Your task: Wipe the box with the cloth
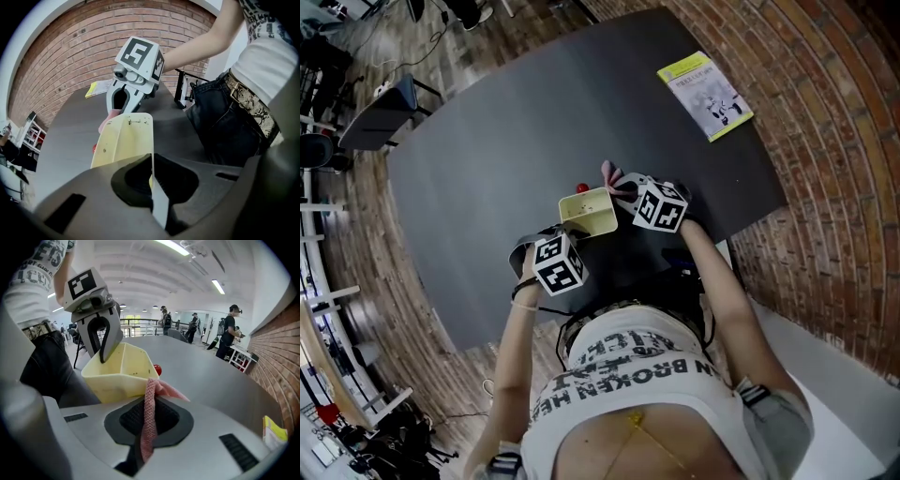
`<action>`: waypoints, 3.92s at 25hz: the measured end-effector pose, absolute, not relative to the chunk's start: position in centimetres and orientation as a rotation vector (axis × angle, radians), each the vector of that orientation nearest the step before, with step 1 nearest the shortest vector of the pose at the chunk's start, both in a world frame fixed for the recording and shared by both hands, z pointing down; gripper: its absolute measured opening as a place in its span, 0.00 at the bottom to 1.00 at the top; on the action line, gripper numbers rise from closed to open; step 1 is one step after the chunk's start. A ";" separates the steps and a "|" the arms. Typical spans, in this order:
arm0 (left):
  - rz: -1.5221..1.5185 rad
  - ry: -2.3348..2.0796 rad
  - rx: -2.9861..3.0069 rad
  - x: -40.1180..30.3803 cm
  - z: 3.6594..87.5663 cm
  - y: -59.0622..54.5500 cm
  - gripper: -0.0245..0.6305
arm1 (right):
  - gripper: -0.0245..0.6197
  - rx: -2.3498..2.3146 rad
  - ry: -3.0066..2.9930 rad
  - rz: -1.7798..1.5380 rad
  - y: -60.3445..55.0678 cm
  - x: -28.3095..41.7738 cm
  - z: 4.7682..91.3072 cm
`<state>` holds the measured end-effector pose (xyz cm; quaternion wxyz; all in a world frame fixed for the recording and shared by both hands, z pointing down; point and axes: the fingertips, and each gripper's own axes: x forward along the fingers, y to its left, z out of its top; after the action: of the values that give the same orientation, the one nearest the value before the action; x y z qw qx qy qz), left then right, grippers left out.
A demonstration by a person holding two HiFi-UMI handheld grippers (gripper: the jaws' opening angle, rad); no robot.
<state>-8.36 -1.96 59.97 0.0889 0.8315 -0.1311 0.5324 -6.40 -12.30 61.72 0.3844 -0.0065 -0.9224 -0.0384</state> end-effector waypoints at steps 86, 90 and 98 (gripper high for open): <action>2.238 -0.307 2.553 -13.2 61.0 -3.7 0.19 | 0.07 0.375 -2.407 0.050 -8.8 -0.7 56.4; 2.100 -0.357 2.521 -11.6 60.7 -2.5 0.13 | 0.06 0.404 -2.416 0.045 -9.7 -0.2 56.3; 1.853 -0.445 2.448 -9.0 60.7 -1.5 0.08 | 0.06 0.313 -2.430 -0.002 -10.8 -1.4 56.6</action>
<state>-9.03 -1.53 60.68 0.0197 0.7889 -0.1434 0.5973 -1.40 -10.80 56.56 0.3390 0.1200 -0.9331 -0.0009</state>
